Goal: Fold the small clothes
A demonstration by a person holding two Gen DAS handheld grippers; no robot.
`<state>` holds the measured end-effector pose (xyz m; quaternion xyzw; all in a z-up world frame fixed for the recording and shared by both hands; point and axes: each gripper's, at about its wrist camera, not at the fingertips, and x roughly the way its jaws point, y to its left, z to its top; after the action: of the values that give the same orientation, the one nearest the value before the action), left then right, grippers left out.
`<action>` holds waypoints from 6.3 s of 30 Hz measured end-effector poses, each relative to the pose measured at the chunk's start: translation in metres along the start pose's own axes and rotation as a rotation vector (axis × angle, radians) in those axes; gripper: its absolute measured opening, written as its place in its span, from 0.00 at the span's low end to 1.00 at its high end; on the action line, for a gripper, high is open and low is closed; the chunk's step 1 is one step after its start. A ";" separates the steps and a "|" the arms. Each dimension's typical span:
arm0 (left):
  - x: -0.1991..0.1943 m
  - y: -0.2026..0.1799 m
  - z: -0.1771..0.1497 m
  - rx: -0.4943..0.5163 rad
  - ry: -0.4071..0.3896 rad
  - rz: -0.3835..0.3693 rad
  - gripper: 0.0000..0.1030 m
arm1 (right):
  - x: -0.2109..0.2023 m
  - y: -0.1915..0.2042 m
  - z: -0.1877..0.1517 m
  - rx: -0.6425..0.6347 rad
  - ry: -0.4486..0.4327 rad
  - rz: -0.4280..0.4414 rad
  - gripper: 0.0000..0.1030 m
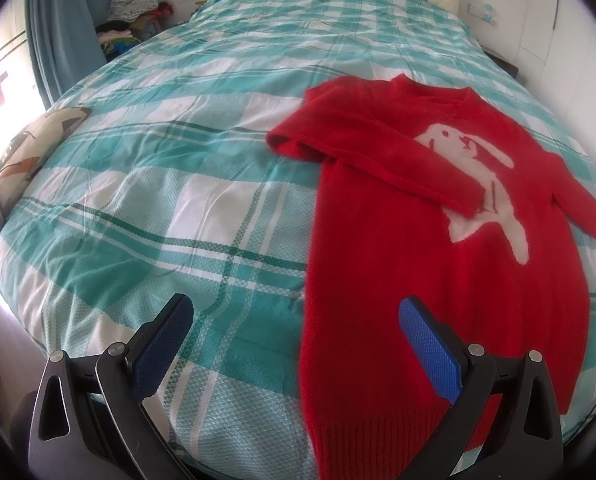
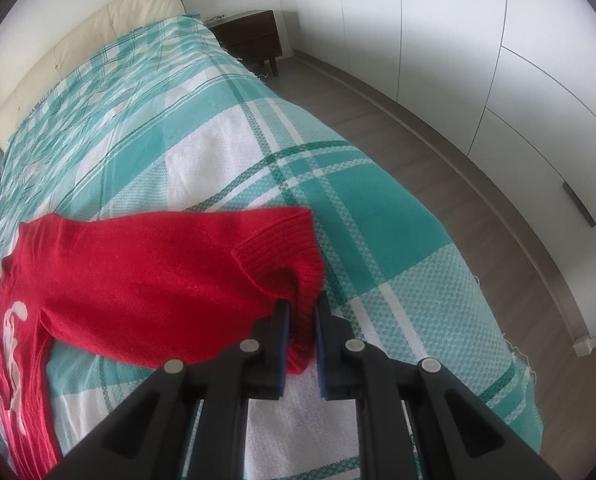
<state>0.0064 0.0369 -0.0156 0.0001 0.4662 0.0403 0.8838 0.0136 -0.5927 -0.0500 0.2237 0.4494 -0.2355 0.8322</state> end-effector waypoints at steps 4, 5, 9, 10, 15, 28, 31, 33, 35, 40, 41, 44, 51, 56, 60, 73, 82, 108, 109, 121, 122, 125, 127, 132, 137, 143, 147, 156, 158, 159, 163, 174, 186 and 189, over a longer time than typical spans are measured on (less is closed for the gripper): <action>0.003 -0.008 -0.003 0.036 0.004 0.013 1.00 | 0.002 -0.006 0.000 0.030 0.009 0.023 0.10; 0.004 -0.010 -0.004 0.045 0.007 0.017 1.00 | 0.002 -0.007 0.000 0.040 0.010 0.029 0.10; 0.006 -0.015 -0.008 0.074 0.010 0.030 1.00 | 0.002 -0.019 0.001 0.127 0.016 0.090 0.10; 0.007 -0.016 -0.008 0.080 0.005 0.033 1.00 | 0.002 -0.020 0.001 0.136 0.018 0.098 0.11; 0.008 -0.021 -0.009 0.106 0.001 0.037 1.00 | -0.007 -0.028 -0.001 0.173 -0.002 0.077 0.19; 0.010 -0.139 0.080 0.525 0.002 -0.183 1.00 | -0.065 -0.033 0.003 0.181 -0.207 0.002 0.43; 0.047 -0.165 0.085 0.598 0.044 -0.118 0.99 | -0.067 -0.015 0.002 0.111 -0.207 0.029 0.43; 0.070 -0.172 0.081 0.646 0.069 -0.068 0.94 | -0.067 -0.008 0.001 0.076 -0.202 0.043 0.43; 0.089 -0.173 0.076 0.677 0.124 -0.052 0.79 | -0.068 -0.002 -0.001 0.043 -0.201 0.043 0.43; 0.097 -0.161 0.078 0.598 0.169 -0.174 0.13 | -0.067 0.003 0.000 0.029 -0.199 0.058 0.44; 0.093 -0.157 0.080 0.585 0.153 -0.155 0.09 | -0.067 0.004 0.000 0.027 -0.201 0.061 0.44; 0.069 -0.121 0.101 0.443 0.093 -0.214 0.08 | -0.068 0.010 0.000 0.006 -0.216 0.056 0.44; 0.040 0.073 0.162 -0.028 -0.041 0.045 0.08 | -0.075 0.016 0.001 -0.027 -0.252 0.053 0.45; 0.081 0.179 0.156 -0.187 0.043 0.313 0.08 | -0.074 0.023 0.001 -0.034 -0.259 0.056 0.45; 0.105 0.226 0.128 -0.288 0.112 0.390 0.07 | -0.072 0.027 0.000 -0.052 -0.253 0.048 0.46; 0.133 0.235 0.095 -0.268 0.169 0.437 0.20 | -0.065 0.032 -0.001 -0.078 -0.235 0.036 0.54; 0.053 0.187 0.104 -0.104 -0.081 0.090 0.89 | -0.093 0.044 -0.015 -0.153 -0.386 -0.069 0.75; 0.134 0.063 0.069 0.424 0.045 -0.374 1.00 | -0.077 0.138 -0.157 -0.257 -0.359 -0.075 0.87; 0.134 0.064 0.070 0.430 0.045 -0.368 1.00 | -0.075 0.138 -0.157 -0.254 -0.358 -0.078 0.87; 0.135 0.067 0.071 0.443 0.050 -0.358 1.00 | -0.058 0.145 -0.164 -0.251 -0.321 -0.117 0.87; 0.135 0.067 0.071 0.442 0.048 -0.358 1.00 | -0.056 0.146 -0.165 -0.255 -0.316 -0.120 0.87; 0.135 0.067 0.072 0.442 0.046 -0.356 1.00 | -0.052 0.147 -0.166 -0.264 -0.305 -0.122 0.87; 0.135 0.067 0.071 0.442 0.045 -0.356 1.00 | -0.051 0.147 -0.167 -0.265 -0.301 -0.122 0.87; 0.135 0.068 0.071 0.442 0.046 -0.356 1.00 | -0.046 0.143 -0.167 -0.240 -0.278 -0.121 0.87; 0.135 0.069 0.071 0.443 0.049 -0.356 1.00 | -0.040 0.139 -0.164 -0.210 -0.256 -0.137 0.92; 0.135 0.068 0.071 0.443 0.050 -0.356 1.00 | -0.034 0.140 -0.163 -0.201 -0.232 -0.166 0.95; 0.135 0.068 0.071 0.444 0.051 -0.355 1.00 | -0.032 0.141 -0.161 -0.209 -0.215 -0.181 0.96; 0.135 0.067 0.071 0.446 0.051 -0.356 1.00 | -0.029 0.141 -0.162 -0.208 -0.212 -0.200 0.99; 0.135 0.067 0.072 0.445 0.049 -0.356 1.00 | -0.028 0.142 -0.162 -0.208 -0.208 -0.202 0.99; 0.135 0.067 0.072 0.445 0.049 -0.356 1.00 | -0.028 0.141 -0.162 -0.207 -0.208 -0.202 0.99; 0.135 0.067 0.071 0.445 0.049 -0.356 1.00 | -0.028 0.142 -0.162 -0.209 -0.205 -0.207 0.99; 0.135 0.067 0.071 0.446 0.047 -0.356 1.00 | -0.023 0.145 -0.159 -0.211 -0.185 -0.235 1.00; 0.135 0.067 0.071 0.446 0.048 -0.357 1.00 | -0.024 0.146 -0.161 -0.198 -0.190 -0.242 1.00; 0.135 0.067 0.071 0.445 0.047 -0.356 1.00 | -0.026 0.146 -0.163 -0.195 -0.194 -0.243 1.00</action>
<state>0.1360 0.1158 -0.0846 0.1114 0.4766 -0.2190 0.8441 -0.0167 -0.3774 -0.0854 0.0621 0.4114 -0.3101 0.8548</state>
